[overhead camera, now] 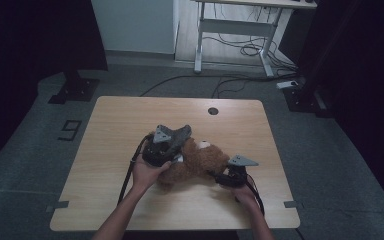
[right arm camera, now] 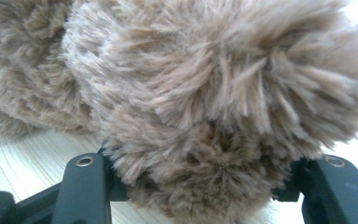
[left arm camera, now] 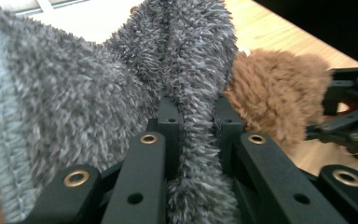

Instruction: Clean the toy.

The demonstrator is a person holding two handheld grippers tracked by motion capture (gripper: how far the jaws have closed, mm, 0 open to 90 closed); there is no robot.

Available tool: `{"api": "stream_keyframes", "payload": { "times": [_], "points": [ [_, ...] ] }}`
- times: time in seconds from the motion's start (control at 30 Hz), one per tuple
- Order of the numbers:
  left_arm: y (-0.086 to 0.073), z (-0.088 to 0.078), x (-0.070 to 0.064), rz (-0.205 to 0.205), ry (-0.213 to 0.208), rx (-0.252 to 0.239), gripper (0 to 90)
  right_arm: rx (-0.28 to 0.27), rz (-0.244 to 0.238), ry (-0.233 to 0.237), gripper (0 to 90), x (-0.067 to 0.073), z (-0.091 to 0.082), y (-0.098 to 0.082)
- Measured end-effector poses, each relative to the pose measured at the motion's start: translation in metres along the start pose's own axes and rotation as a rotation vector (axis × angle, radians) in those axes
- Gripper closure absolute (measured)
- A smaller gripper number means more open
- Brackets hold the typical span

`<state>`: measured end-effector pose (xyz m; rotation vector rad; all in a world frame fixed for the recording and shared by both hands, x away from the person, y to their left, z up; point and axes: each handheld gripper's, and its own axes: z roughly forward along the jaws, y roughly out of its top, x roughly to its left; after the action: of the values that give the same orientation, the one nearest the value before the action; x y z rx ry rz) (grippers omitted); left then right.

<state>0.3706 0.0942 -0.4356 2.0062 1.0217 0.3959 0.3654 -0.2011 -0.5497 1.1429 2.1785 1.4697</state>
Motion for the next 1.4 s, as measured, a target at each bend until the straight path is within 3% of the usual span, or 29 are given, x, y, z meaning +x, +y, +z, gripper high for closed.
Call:
{"api": "stream_keyframes", "payload": {
  "times": [0.23, 0.4, 0.53, 0.8, 0.87, 1.0, 1.13, 1.23, 1.33, 1.4],
  "points": [
    [-0.013, -0.003, 0.015, -0.011, 0.045, 0.017, 77.6, -0.004, -0.005, -0.003, 39.3, 0.001, 0.0, 0.0],
    [-0.03, -0.011, 0.037, -0.062, 0.078, 0.021, 77.7, -0.005, -0.007, 0.0, 39.3, 0.001, 0.0, 0.0],
    [-0.047, -0.013, 0.054, -0.116, 0.081, 0.043, 77.6, -0.006, -0.008, 0.002, 39.3, 0.002, 0.001, 0.0],
    [-0.054, -0.014, 0.062, -0.133, 0.096, 0.051, 77.4, -0.004, -0.008, 0.001, 39.4, 0.003, 0.001, 0.0],
    [-0.048, -0.02, 0.06, -0.141, 0.085, 0.033, 77.4, -0.003, -0.007, 0.001, 39.4, 0.003, 0.001, 0.0],
    [-0.024, -0.031, 0.037, -0.064, 0.076, -0.006, 77.4, -0.002, -0.01, -0.006, 39.4, 0.003, 0.001, 0.0],
    [-0.001, -0.025, 0.01, -0.004, 0.021, -0.015, 77.3, -0.004, -0.011, -0.016, 39.6, 0.005, 0.001, 0.0],
    [0.005, -0.007, 0.001, -0.005, -0.005, 0.01, 77.3, -0.002, -0.018, -0.02, 39.5, 0.006, 0.001, 0.001],
    [0.001, 0.007, 0.006, -0.055, -0.025, 0.021, 77.2, 0.001, -0.02, -0.02, 39.2, 0.005, 0.0, 0.001],
    [-0.005, 0.009, 0.01, -0.058, -0.037, 0.031, 77.3, 0.003, -0.022, -0.012, 37.4, 0.005, 0.0, 0.001]
  ]
}}
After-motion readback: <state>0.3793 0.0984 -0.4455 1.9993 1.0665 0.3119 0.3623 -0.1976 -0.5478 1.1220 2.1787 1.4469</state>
